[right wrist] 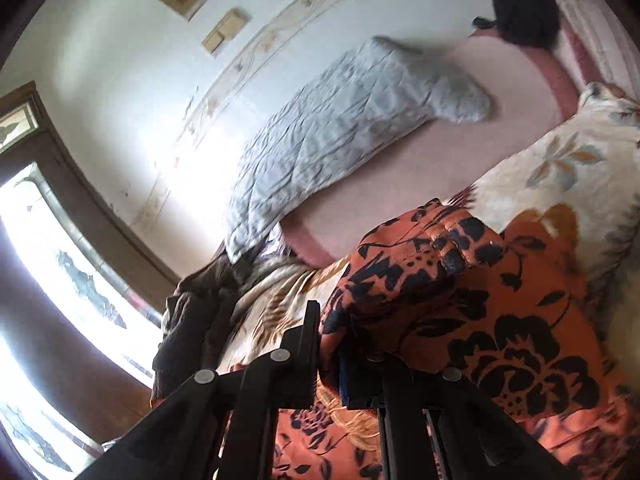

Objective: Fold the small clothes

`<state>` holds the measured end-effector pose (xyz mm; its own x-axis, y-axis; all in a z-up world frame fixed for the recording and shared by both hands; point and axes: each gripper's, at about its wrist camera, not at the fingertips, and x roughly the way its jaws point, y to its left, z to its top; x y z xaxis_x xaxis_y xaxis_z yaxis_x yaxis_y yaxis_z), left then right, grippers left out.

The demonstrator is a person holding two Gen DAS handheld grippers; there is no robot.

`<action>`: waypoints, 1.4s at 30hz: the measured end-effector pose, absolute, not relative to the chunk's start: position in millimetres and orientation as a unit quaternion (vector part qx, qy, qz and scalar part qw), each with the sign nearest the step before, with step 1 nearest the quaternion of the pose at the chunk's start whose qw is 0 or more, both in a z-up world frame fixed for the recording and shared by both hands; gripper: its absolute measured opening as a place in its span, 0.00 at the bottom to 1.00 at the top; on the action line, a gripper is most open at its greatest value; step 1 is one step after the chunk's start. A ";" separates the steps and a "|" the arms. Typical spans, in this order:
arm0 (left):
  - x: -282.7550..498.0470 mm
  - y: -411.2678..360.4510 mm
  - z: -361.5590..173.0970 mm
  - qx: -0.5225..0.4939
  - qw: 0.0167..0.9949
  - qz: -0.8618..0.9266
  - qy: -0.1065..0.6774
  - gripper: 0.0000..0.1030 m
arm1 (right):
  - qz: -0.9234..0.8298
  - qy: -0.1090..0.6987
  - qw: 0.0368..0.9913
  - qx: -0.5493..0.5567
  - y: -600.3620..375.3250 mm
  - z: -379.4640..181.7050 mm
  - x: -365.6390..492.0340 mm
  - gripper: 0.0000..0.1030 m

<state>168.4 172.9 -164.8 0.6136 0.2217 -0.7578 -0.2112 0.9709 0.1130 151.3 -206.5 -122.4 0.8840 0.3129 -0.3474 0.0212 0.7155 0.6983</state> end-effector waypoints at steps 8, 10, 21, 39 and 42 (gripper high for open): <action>172.2 220.9 -156.1 -0.024 0.898 0.164 0.408 1.00 | 0.219 0.341 0.846 0.345 -61.5 -163.8 199.4 0.82; 173.1 234.5 -156.9 -0.044 0.892 0.171 0.415 1.00 | 0.255 0.332 0.838 0.350 -49.7 -166.5 191.0 0.90; 167.5 316.0 -163.8 -0.147 0.851 0.249 0.438 1.00 | 0.164 0.460 0.824 0.289 -48.7 -214.2 198.1 0.58; 192.1 433.7 -194.2 -0.397 0.820 0.157 0.381 0.53 | 0.198 0.388 0.867 0.243 -53.5 -170.9 121.7 0.49; 194.2 437.2 -197.8 -0.424 0.813 0.136 0.375 0.51 | 0.194 0.384 0.870 0.239 -65.7 -169.2 113.1 0.49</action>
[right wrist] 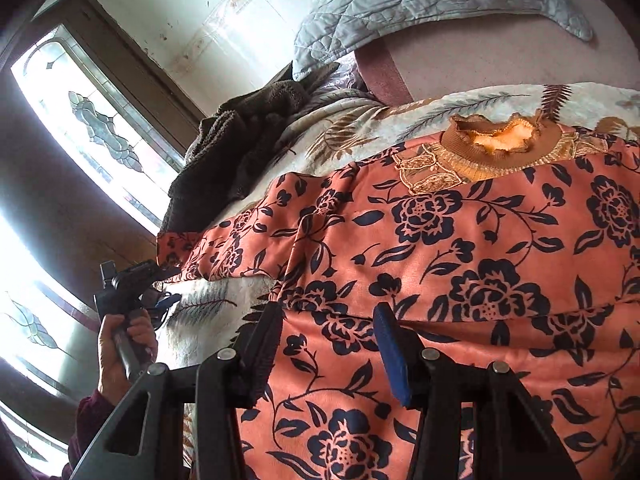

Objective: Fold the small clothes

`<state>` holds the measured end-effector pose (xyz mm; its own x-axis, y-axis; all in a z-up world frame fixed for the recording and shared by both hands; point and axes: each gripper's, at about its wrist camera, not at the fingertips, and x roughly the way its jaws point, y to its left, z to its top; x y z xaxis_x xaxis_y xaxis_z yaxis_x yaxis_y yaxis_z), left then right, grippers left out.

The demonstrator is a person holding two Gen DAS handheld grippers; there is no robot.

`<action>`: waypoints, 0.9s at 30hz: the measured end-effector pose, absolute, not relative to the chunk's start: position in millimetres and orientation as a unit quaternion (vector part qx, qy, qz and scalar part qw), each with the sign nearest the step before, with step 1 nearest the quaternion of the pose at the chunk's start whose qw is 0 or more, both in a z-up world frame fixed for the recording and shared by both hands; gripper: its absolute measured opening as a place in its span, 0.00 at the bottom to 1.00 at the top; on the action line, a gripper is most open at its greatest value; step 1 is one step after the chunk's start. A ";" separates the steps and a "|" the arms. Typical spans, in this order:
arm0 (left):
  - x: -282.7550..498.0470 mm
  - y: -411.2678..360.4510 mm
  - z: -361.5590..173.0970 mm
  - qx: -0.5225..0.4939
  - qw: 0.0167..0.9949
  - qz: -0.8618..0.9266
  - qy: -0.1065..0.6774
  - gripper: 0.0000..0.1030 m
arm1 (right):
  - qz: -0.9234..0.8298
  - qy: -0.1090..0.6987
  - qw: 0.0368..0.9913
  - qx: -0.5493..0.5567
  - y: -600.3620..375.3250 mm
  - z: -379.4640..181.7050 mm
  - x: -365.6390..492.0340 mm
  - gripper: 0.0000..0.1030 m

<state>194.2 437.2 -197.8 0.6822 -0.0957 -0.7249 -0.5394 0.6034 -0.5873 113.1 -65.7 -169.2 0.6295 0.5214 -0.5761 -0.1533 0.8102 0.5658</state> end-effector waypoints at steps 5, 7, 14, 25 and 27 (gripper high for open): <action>204.7 441.2 -204.1 -0.440 0.809 0.122 0.371 0.52 | 0.180 0.382 0.871 0.250 -89.3 -171.4 103.9 0.49; 210.7 444.6 -205.9 -0.448 0.808 0.119 0.362 0.54 | 0.177 0.381 0.872 0.253 -96.1 -172.7 100.6 0.49; 234.0 448.4 -209.8 -0.469 0.808 0.113 0.338 0.50 | 0.172 0.372 0.877 0.249 -123.4 -170.6 83.7 0.49; 251.0 338.6 -127.2 -0.311 0.892 0.075 0.319 0.08 | 0.138 0.309 0.903 0.264 -180.7 -162.8 64.6 0.49; 249.1 288.7 -107.0 -0.262 0.909 0.026 0.322 0.08 | 0.126 0.305 0.902 0.278 -192.5 -164.8 64.3 0.49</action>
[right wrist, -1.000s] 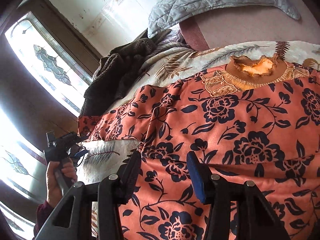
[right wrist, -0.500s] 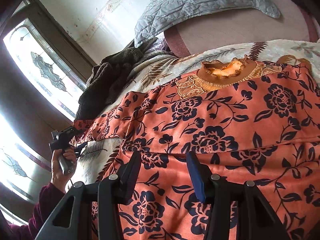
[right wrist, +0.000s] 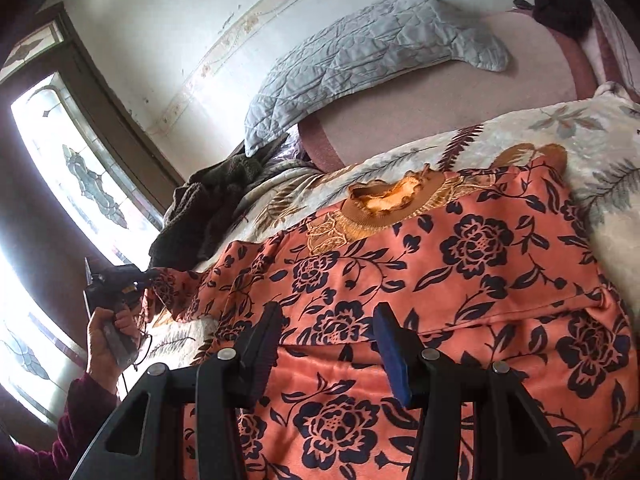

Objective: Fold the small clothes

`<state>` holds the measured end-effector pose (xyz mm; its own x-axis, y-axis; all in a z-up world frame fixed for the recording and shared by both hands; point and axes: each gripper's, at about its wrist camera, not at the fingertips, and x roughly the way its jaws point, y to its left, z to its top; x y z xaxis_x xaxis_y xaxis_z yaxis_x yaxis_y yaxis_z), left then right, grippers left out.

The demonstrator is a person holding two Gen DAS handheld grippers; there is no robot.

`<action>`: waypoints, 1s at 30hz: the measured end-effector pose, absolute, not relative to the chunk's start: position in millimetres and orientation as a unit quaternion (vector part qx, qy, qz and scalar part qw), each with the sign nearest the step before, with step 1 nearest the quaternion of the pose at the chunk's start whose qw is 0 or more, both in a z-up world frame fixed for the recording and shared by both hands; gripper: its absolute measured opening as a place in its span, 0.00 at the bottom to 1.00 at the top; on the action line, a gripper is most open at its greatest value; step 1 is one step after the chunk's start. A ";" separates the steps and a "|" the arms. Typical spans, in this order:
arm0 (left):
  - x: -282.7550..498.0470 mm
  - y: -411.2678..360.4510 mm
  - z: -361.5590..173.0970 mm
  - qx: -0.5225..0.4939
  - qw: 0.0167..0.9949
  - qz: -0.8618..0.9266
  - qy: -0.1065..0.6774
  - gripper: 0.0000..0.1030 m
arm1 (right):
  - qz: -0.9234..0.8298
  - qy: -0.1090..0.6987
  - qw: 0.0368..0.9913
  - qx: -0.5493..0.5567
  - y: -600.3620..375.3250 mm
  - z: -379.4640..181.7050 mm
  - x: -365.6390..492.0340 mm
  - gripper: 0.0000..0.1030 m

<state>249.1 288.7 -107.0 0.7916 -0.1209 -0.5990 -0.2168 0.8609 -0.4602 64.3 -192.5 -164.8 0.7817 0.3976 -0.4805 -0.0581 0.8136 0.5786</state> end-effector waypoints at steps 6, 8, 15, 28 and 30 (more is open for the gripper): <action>235.9 114.3 -114.9 -0.120 0.900 -0.120 0.401 0.08 | 0.090 0.296 0.898 0.313 -232.3 -166.7 58.5 0.49; 226.8 65.5 -139.7 -0.066 0.874 -0.161 0.454 0.11 | 0.079 0.295 0.895 0.326 -243.5 -167.8 57.6 0.49; 186.5 46.3 -157.7 0.006 0.853 -0.175 0.491 0.35 | 0.070 0.324 0.878 0.346 -252.8 -178.3 65.7 0.62; 217.6 207.8 -141.2 -0.042 0.892 0.031 0.449 0.70 | 0.189 0.403 0.794 0.415 -135.6 -209.3 165.3 0.70; 223.8 220.7 -147.3 -0.059 0.884 0.044 0.462 0.70 | 0.164 0.415 0.792 0.417 -118.6 -214.1 186.6 0.71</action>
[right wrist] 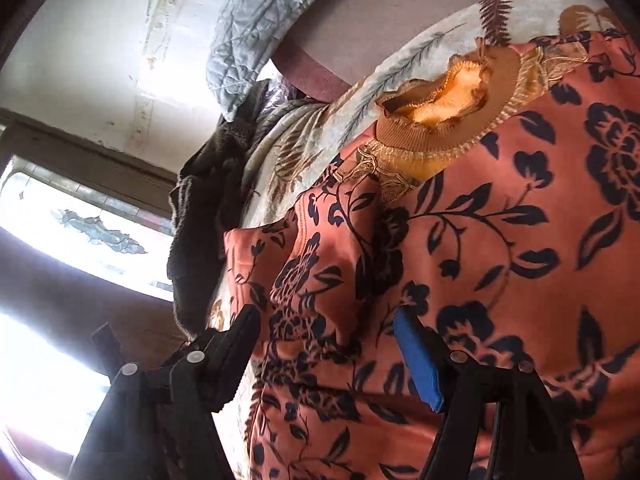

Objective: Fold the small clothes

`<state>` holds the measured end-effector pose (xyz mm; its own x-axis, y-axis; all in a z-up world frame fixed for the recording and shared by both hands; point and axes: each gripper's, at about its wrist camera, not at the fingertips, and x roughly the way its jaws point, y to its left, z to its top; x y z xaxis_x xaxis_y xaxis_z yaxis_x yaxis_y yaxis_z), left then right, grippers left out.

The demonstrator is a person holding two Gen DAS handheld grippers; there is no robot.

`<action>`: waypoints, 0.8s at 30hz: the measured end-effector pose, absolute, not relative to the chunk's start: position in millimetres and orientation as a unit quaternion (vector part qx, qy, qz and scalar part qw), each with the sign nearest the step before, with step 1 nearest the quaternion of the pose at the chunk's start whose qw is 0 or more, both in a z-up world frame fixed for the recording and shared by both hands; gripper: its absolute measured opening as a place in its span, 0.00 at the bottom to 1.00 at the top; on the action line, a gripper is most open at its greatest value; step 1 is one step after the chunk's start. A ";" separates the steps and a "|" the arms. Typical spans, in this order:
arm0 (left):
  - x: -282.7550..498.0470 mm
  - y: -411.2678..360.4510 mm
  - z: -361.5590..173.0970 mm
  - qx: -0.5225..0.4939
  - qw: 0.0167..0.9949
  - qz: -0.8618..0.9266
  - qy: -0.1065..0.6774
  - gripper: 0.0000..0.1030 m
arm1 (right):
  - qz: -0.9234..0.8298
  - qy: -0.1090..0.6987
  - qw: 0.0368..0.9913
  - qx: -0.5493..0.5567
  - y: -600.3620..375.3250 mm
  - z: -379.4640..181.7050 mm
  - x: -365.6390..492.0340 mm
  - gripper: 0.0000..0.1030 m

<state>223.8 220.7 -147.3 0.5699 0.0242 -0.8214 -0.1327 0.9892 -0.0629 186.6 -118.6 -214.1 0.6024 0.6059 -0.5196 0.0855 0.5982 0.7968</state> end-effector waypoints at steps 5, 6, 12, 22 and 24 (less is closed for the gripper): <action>231.1 235.7 -154.9 -0.085 0.870 0.041 0.484 0.70 | 0.111 0.445 0.809 0.367 -82.7 -224.1 219.3 0.74; 232.2 237.2 -157.1 -0.088 0.867 0.040 0.489 0.70 | 0.111 0.434 0.817 0.363 -78.0 -221.5 221.1 0.74; 227.9 233.2 -154.4 -0.088 0.869 0.038 0.486 0.70 | 0.093 0.398 0.869 0.278 -64.0 -184.1 214.0 0.15; 217.1 161.2 -151.0 -0.031 0.883 -0.031 0.467 0.70 | -0.004 0.361 0.881 0.305 -199.4 -154.8 128.7 0.20; 212.4 137.1 -156.6 -0.003 0.883 -0.051 0.467 0.70 | -0.016 0.405 0.843 0.354 -229.5 -179.5 124.1 0.36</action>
